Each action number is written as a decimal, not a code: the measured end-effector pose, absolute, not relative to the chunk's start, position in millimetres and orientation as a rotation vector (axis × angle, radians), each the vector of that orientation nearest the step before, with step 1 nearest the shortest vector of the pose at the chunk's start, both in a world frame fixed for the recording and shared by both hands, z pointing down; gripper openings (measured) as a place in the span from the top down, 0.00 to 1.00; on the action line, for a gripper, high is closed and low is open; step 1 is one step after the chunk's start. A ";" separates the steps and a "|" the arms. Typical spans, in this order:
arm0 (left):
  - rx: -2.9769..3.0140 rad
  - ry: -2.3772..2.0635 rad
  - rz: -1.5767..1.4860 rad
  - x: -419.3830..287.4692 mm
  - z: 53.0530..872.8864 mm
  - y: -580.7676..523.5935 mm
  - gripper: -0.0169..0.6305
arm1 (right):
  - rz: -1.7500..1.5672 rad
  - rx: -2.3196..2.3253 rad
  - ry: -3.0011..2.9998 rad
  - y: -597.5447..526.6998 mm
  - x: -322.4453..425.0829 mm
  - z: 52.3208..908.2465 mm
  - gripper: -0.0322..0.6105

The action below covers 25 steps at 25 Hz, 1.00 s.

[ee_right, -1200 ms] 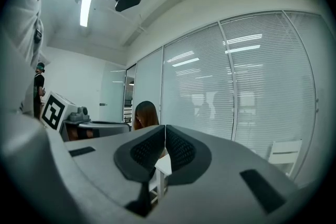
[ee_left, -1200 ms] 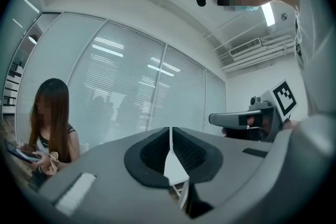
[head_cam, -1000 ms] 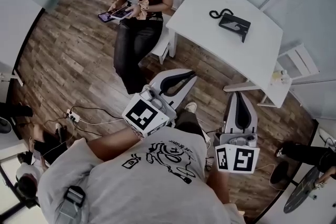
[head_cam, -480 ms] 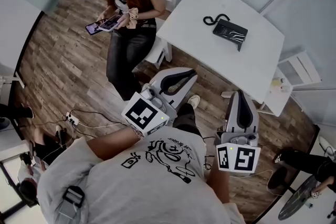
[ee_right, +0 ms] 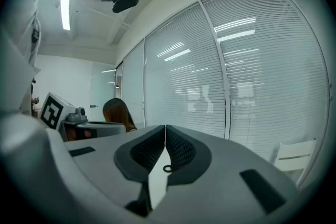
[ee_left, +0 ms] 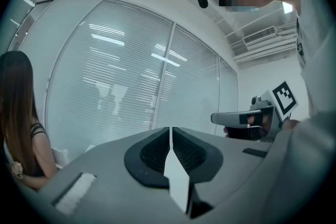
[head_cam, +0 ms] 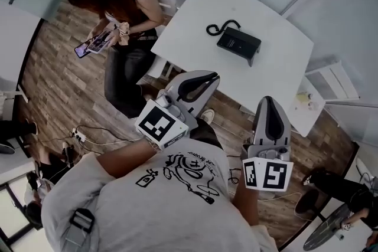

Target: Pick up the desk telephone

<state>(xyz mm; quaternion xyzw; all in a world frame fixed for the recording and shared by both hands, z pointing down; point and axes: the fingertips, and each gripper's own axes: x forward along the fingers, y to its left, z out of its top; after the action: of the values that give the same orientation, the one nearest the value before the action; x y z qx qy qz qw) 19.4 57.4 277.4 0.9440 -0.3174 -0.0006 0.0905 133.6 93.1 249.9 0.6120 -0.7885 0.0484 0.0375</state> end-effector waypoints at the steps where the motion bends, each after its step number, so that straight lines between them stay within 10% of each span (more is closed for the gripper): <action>1: 2.804 -0.947 0.004 29.3 278.9 49.0 0.95 | 0.156 1.876 -2.422 85.4 143.6 251.6 0.94; 25: 2.743 -0.976 0.018 49.3 303.6 -100.2 0.95 | 0.205 1.788 -2.442 -74.6 159.4 275.4 0.94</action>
<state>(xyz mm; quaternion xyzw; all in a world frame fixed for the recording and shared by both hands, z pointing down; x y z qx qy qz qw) 49.3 -100.2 303.6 0.9358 -0.3331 0.0062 0.1149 159.4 -74.6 275.4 0.5887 -0.8037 0.0674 0.0541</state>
